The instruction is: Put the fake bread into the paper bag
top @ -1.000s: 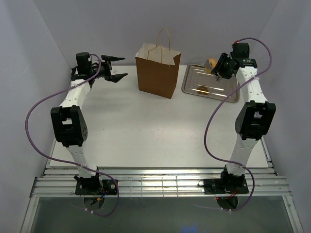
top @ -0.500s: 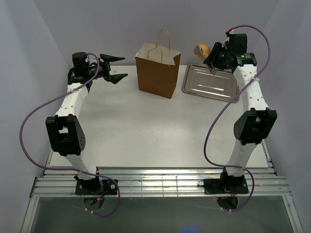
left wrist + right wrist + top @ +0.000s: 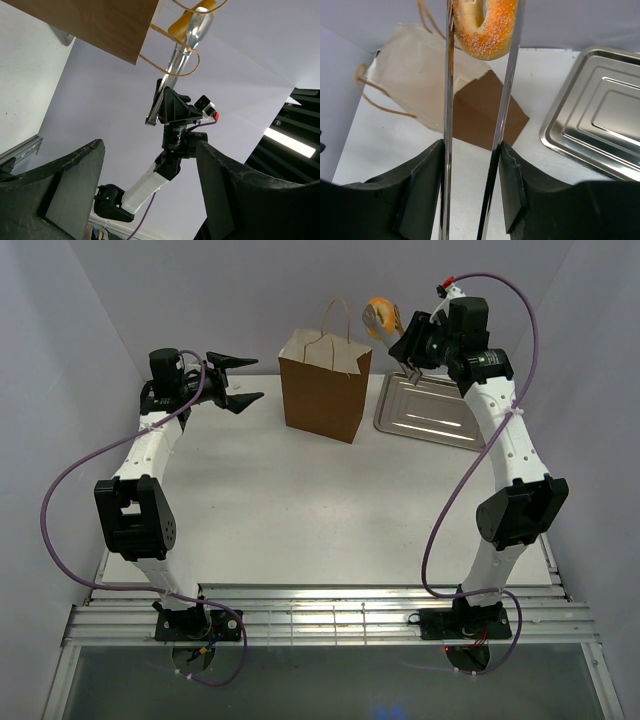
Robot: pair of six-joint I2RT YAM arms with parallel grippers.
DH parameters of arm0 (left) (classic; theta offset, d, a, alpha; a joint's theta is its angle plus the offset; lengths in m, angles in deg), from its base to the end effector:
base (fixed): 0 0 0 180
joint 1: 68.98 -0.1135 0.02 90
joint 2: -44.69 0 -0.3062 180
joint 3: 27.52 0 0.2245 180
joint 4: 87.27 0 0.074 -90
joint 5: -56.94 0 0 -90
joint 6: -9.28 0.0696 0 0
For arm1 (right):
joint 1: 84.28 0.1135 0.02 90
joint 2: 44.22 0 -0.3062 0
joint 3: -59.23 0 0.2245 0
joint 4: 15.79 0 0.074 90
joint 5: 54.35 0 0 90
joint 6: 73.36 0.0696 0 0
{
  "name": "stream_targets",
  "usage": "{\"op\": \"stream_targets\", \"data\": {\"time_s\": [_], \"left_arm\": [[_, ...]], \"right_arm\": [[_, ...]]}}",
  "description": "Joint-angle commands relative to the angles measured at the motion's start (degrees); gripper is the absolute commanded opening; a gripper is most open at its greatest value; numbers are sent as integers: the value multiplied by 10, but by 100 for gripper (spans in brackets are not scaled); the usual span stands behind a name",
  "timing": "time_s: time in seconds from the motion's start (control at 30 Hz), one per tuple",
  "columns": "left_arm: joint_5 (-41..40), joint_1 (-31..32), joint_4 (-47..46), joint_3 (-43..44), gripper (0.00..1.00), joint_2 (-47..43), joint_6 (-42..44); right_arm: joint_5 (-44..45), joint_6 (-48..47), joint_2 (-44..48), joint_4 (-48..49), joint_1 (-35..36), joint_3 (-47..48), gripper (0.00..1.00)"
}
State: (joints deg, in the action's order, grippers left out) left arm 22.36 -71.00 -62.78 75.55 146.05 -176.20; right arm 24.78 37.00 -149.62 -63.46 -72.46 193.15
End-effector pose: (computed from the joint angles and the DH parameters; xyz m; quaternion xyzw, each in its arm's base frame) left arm 0.4111 -0.0428 0.3765 -0.3846 0.6797 -0.6223 0.0539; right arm 0.4212 0.1016 0.4692 0.0057 0.8130 0.2341 0.5330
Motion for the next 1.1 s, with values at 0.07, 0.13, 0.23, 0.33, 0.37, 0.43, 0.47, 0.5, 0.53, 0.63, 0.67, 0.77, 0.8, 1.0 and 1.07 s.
{"op": "stream_targets", "data": {"time_s": [0.07,0.13,0.23,0.33,0.37,0.43,0.47,0.5,0.53,0.63,0.67,0.77,0.8,1.0,1.07], "left_arm": [[11,3,-13,8,84,-26,-3],[11,3,-13,8,84,-27,-4],[12,3,-13,8,84,-27,-5],[12,3,-14,8,84,-27,-5],[12,3,-15,8,84,-28,-5],[11,3,-14,8,84,-28,-5],[11,3,-14,7,84,-29,-5],[11,3,-15,7,84,-30,-4],[11,4,-15,5,84,-31,-4],[11,4,-14,3,84,-32,-5],[11,4,-14,4,84,-32,-4],[10,4,-15,3,84,-32,-5],[10,4,-14,3,84,-31,-5],[9,4,-15,1,84,-31,-4],[9,4,-15,0,84,-31,-5]], "right_arm": [[2,-48,36,75,43,41,29],[3,-60,37,76,56,46,30],[9,-71,39,77,73,48,30],[22,-92,42,76,92,50,30],[24,-102,42,75,95,51,31],[32,-109,40,70,102,53,31],[34,-112,40,68,102,53,31],[35,-113,40,67,103,53,32],[35,-114,41,66,105,53,32],[36,-120,41,66,110,51,33],[36,-121,40,65,112,50,34],[35,-124,38,63,116,49,37],[35,-124,38,63,117,47,38],[33,-127,35,62,120,47,44],[31,-126,33,61,121,46,47]]}}
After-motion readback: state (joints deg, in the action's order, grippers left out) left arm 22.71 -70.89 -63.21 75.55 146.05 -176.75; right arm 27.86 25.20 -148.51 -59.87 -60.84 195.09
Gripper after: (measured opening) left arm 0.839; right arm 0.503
